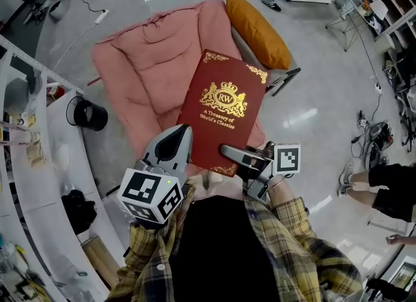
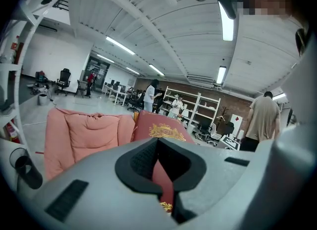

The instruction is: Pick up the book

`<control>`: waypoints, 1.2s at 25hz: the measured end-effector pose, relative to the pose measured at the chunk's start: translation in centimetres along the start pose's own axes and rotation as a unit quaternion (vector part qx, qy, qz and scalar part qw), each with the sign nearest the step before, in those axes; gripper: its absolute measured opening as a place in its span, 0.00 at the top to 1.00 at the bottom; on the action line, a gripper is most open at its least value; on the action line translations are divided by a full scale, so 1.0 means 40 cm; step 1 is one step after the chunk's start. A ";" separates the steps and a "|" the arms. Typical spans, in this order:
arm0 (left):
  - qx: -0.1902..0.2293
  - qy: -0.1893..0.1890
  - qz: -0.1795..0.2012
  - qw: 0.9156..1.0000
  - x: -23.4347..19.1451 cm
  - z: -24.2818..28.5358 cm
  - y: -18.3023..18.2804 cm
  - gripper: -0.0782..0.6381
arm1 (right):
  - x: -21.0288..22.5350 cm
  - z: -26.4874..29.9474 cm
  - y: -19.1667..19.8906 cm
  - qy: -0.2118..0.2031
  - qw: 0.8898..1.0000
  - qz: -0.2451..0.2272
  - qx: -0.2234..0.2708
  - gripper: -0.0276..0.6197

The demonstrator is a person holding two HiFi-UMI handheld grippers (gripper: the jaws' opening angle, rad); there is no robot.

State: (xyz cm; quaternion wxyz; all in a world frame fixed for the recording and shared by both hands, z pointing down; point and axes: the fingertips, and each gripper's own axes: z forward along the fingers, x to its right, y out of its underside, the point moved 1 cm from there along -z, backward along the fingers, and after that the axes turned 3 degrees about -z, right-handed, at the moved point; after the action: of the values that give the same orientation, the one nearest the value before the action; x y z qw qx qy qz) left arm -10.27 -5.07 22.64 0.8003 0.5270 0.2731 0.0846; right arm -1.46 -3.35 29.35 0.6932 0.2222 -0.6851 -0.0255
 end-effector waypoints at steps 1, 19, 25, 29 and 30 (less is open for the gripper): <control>-0.001 -0.001 -0.001 1.000 -0.002 -0.001 0.001 0.88 | -0.001 0.003 0.002 -0.001 1.000 0.001 -0.001 0.56; -0.012 0.002 0.004 1.000 0.008 0.015 0.007 0.88 | 0.006 -0.002 0.005 -0.002 1.000 0.013 -0.002 0.56; -0.012 -0.002 0.003 1.000 0.013 0.013 0.005 0.88 | 0.004 -0.005 0.006 -0.005 1.000 0.018 -0.002 0.56; -0.012 -0.006 0.001 1.000 0.014 0.011 0.003 0.88 | 0.002 -0.007 0.008 -0.006 1.000 0.022 -0.004 0.56; -0.012 -0.006 0.001 1.000 0.013 0.011 0.003 0.88 | 0.001 -0.008 0.008 -0.006 1.000 0.021 -0.004 0.56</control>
State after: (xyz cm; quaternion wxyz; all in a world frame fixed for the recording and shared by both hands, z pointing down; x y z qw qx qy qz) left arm -9.56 -5.15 22.71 0.8084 0.5178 0.2664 0.0854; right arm -1.26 -2.99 29.53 0.6907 0.2043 -0.6935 -0.0150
